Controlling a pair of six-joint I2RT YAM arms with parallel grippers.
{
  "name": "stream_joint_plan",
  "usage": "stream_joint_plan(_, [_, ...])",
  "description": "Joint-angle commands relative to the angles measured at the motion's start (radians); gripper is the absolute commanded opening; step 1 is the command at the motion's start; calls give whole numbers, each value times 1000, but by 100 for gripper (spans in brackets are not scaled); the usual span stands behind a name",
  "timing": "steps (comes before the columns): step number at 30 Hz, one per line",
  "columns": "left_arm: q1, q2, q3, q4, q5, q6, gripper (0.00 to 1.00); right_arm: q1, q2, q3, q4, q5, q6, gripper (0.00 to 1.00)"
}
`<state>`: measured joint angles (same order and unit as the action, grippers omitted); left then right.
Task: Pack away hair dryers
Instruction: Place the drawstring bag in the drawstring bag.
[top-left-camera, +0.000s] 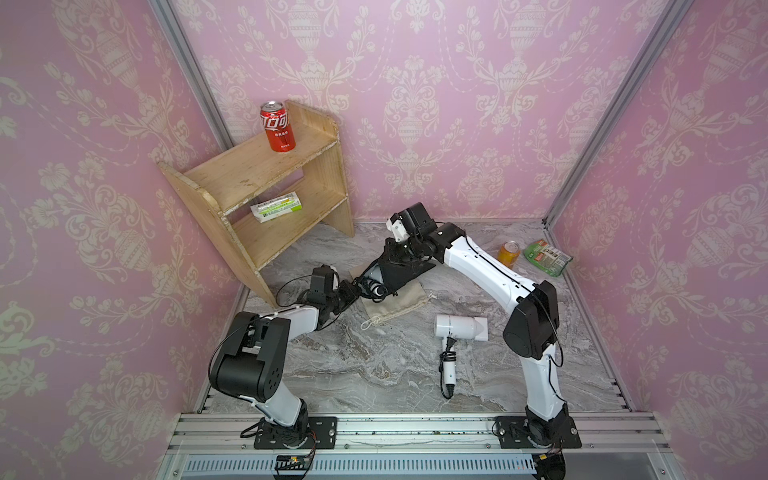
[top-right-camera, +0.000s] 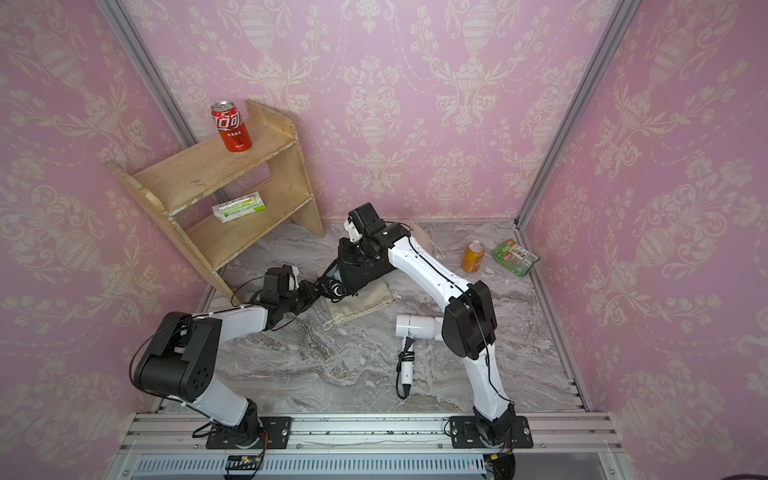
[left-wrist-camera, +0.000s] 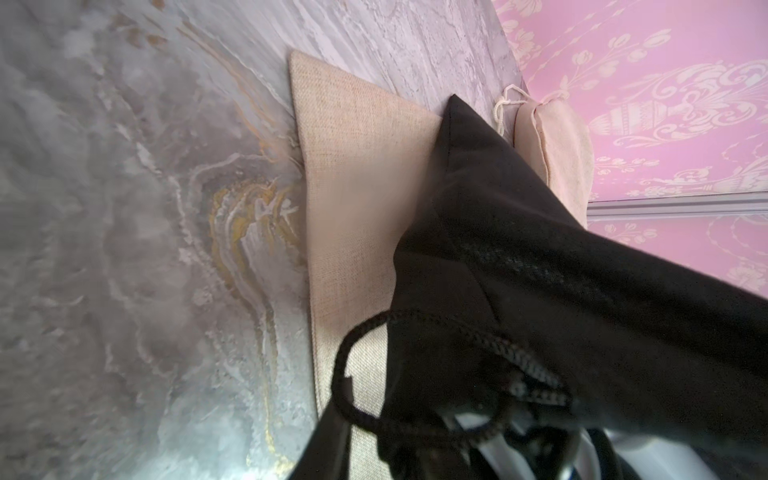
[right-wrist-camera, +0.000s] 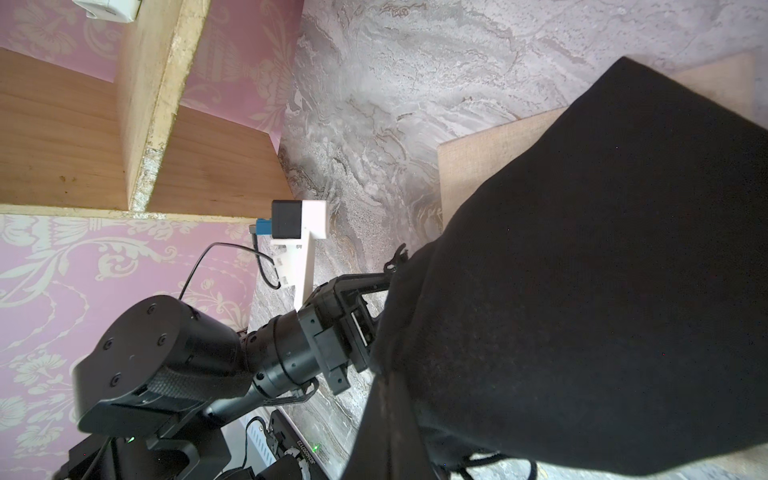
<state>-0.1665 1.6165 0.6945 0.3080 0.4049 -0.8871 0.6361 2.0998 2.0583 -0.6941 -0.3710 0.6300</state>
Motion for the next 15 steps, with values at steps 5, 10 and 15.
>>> stream_joint_plan(5, [-12,-14,132,-70,11,41,0,-5,-28,-9,55,-12,0,0])
stream_joint_plan(10, [-21,-82,199,-160,9,70,0,-7,-76,-32,10,68,-58,0])
stream_joint_plan(15, [-39,-171,262,-249,-1,92,0,-25,-135,-56,-3,120,-84,0])
